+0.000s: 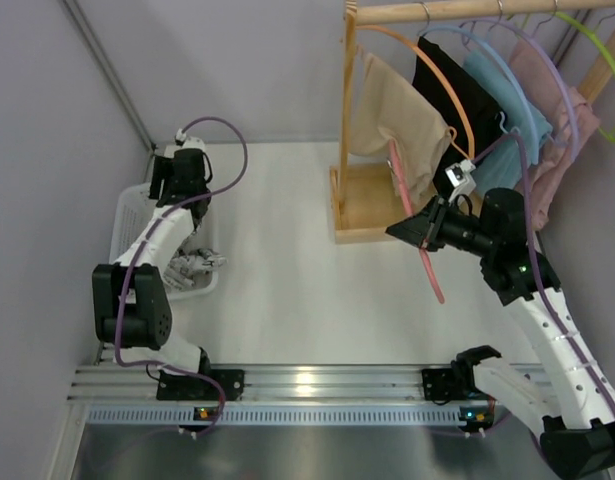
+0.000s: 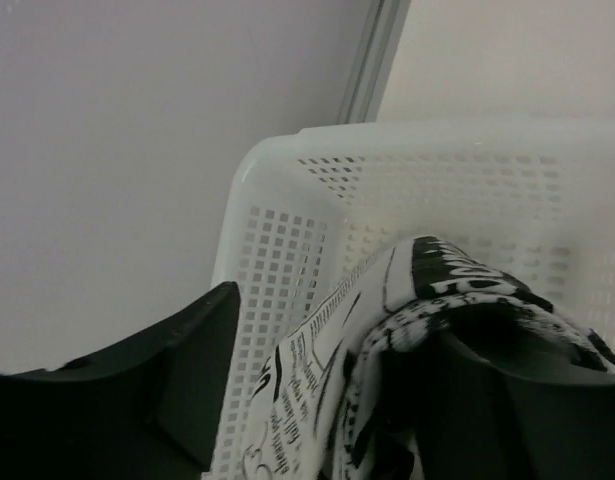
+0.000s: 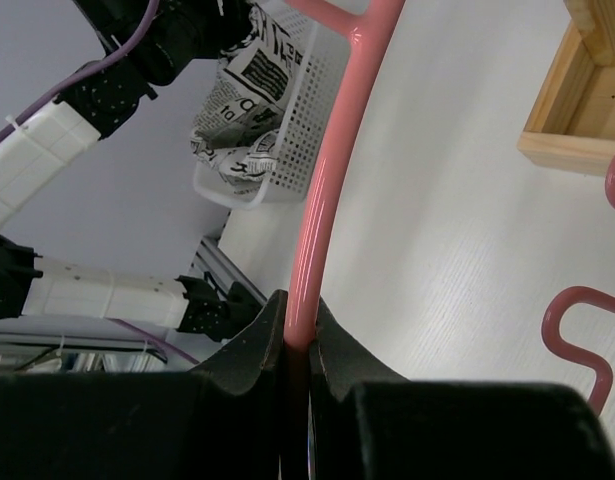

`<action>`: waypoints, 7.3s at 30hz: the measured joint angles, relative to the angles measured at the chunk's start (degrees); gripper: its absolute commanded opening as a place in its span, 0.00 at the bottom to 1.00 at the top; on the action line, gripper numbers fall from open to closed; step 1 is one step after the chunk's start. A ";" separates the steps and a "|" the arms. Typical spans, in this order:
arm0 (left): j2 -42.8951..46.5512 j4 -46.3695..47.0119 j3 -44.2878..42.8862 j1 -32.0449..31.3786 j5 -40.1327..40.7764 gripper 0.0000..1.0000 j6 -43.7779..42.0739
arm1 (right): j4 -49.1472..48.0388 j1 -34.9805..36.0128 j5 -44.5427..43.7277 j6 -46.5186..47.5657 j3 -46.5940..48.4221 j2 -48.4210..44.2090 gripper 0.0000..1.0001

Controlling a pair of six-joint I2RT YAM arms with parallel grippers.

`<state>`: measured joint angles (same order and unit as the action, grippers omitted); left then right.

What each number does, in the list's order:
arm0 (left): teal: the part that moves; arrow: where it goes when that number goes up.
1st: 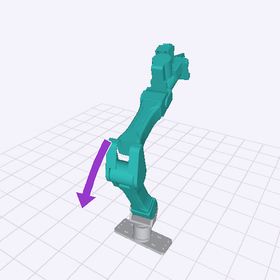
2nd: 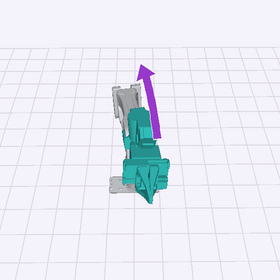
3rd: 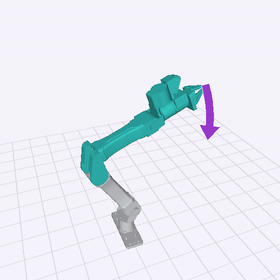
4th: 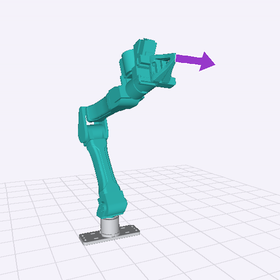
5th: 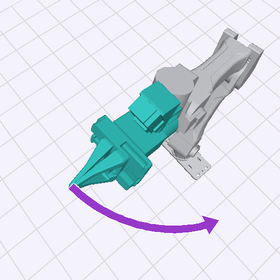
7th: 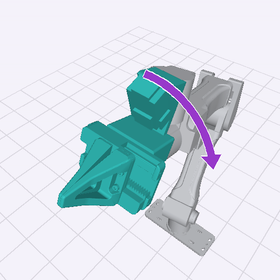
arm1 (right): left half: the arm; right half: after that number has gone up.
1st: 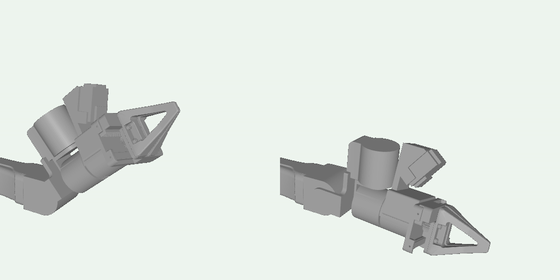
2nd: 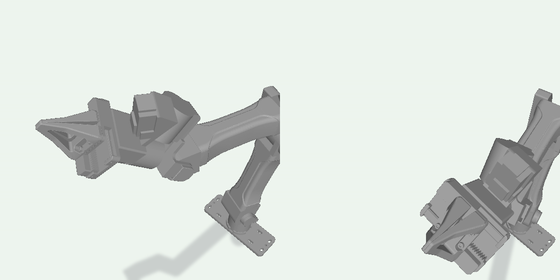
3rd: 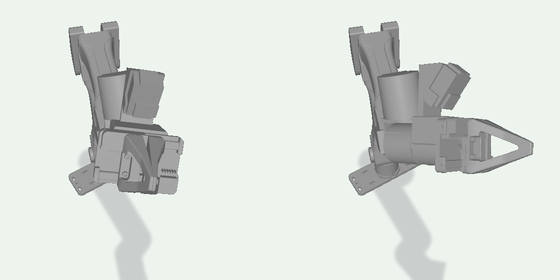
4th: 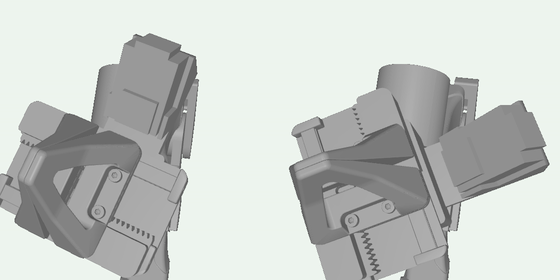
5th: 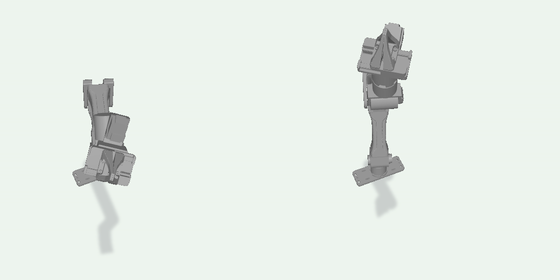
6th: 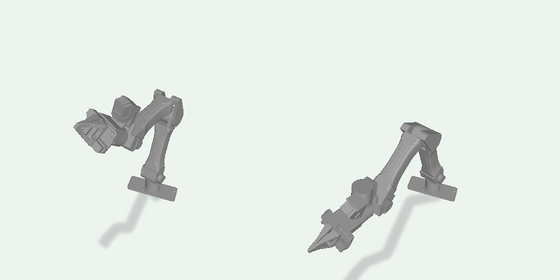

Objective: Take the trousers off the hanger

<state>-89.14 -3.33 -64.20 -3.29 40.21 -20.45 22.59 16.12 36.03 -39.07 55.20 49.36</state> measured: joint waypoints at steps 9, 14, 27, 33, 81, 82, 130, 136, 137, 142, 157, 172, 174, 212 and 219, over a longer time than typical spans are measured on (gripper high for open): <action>5.07 -11.89 -8.13 0.15 -5.49 0.98 6.75 | 1.99 0.00 -2.08 -0.15 2.29 -1.42 0.00; 15.91 -18.47 -8.13 0.20 -12.63 0.98 8.98 | 3.28 0.00 -3.52 -1.55 4.37 -1.31 0.00; 35.19 -24.98 -8.79 0.17 -36.39 0.98 10.27 | 0.55 0.04 -2.43 -9.20 10.58 4.59 0.00; 36.00 -25.38 -8.92 0.20 -40.83 0.98 10.93 | -5.97 0.50 0.46 -16.15 17.27 11.26 0.00; 35.91 -26.73 -10.51 0.20 -42.53 0.98 16.06 | -16.76 3.26 -3.13 -28.50 49.96 43.08 0.00; 35.91 -26.73 -10.45 0.20 -42.53 0.98 16.09 | -16.55 3.26 -3.28 -28.63 49.90 43.23 0.00; 37.35 -26.77 -10.71 0.20 -43.50 0.98 17.99 | -1.81 0.35 -10.91 -2.45 41.55 15.21 0.90; 37.11 -26.80 -10.71 0.20 -43.91 0.98 18.95 | -0.98 -9.14 -9.42 -0.92 45.33 17.00 0.81; 37.13 -26.77 -10.71 0.20 -43.91 0.98 19.02 | -0.87 -10.95 -8.81 -0.92 45.42 18.01 0.77; 37.16 -26.77 -10.69 0.20 -44.24 0.98 19.04 | -0.87 -15.10 -4.98 -1.66 45.16 23.85 0.69; 38.01 -26.80 -10.43 0.20 -44.70 0.98 19.04 | -7.78 -14.58 -2.84 -6.23 44.94 32.92 0.65; 39.30 -26.84 -9.35 0.20 -44.68 0.98 18.60 | -17.62 -10.23 0.33 -15.58 44.57 39.80 0.16; 39.50 -26.82 -9.27 0.20 -44.68 0.98 18.56 | -18.71 -10.14 0.85 -17.11 44.57 39.87 0.10; 40.37 -25.90 -8.57 0.20 -56.98 0.98 14.01 | -25.05 -10.19 4.26 -32.06 33.90 23.69 0.00; 40.15 -25.20 -4.57 -0.09 -64.13 0.98 10.27 | -23.65 -10.23 2.75 -30.99 26.34 13.35 0.00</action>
<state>-48.99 -28.53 -68.77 -3.38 -23.92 -10.17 -1.06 5.89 38.79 -70.06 81.54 62.72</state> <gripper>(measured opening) 0.983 0.084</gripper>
